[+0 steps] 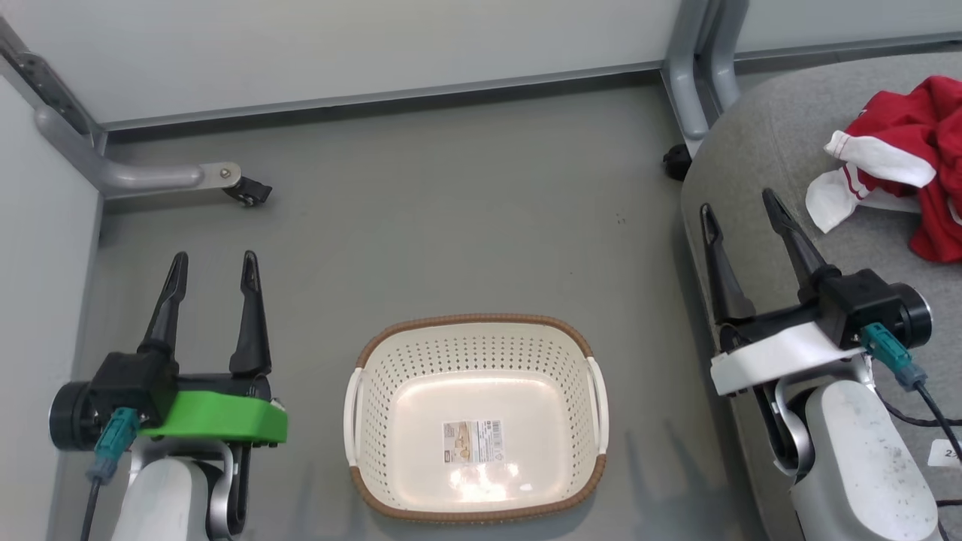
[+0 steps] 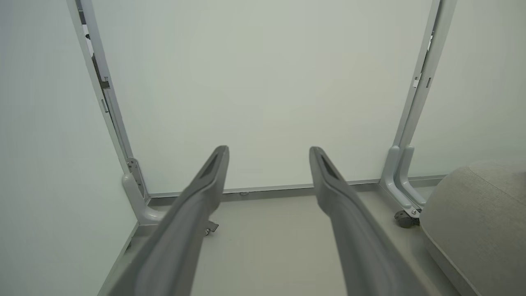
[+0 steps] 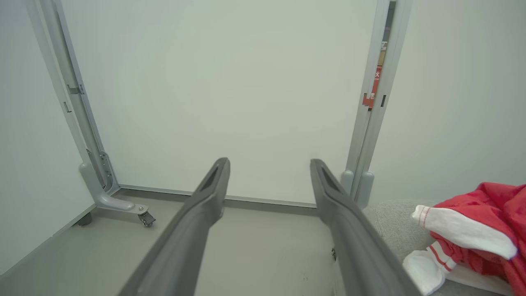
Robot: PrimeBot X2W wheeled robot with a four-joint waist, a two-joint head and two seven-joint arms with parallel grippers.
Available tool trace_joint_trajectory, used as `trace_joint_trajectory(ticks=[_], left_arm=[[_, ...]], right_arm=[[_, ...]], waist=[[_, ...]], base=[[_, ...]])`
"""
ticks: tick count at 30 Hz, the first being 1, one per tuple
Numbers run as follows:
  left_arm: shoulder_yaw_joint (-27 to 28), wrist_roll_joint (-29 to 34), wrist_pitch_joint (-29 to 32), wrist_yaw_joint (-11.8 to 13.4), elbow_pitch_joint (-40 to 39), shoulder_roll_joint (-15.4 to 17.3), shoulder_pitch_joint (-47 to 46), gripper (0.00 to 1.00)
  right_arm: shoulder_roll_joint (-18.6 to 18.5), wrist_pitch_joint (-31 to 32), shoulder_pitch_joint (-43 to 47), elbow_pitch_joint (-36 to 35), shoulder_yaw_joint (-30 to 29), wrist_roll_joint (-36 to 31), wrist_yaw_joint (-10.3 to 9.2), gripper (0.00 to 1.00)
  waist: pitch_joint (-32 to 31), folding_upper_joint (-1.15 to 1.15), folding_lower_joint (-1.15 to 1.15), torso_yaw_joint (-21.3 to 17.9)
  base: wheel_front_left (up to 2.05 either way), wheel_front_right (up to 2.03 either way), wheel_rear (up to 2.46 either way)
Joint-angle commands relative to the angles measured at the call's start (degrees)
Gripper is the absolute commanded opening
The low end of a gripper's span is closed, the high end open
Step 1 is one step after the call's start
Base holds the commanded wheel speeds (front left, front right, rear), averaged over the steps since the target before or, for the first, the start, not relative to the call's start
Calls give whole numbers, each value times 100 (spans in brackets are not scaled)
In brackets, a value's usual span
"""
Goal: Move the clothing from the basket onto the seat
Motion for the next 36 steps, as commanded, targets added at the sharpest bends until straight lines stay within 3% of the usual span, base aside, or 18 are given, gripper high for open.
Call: trace_joint_trajectory(ticks=[1, 22, 36], left_arm=[[75, 64, -1, -47, -37, -32, 141, 100], [385, 379, -1, -281, 97, -403, 722, 100], [418, 564, -1, -306, 185, -463, 734, 100]], right_arm=[[-4, -13, 149, -53, 12, -30, -6, 100], [12, -13, 1425, -526, -152, 284, -6, 100], [12, -13, 1411, -452, -173, 314, -6, 100]], waist=[[-137, 0, 0, 92], [-586, 0, 0, 93], [-589, 0, 0, 106]], base=[[0, 0, 0], [0, 0, 0], [0, 0, 0]])
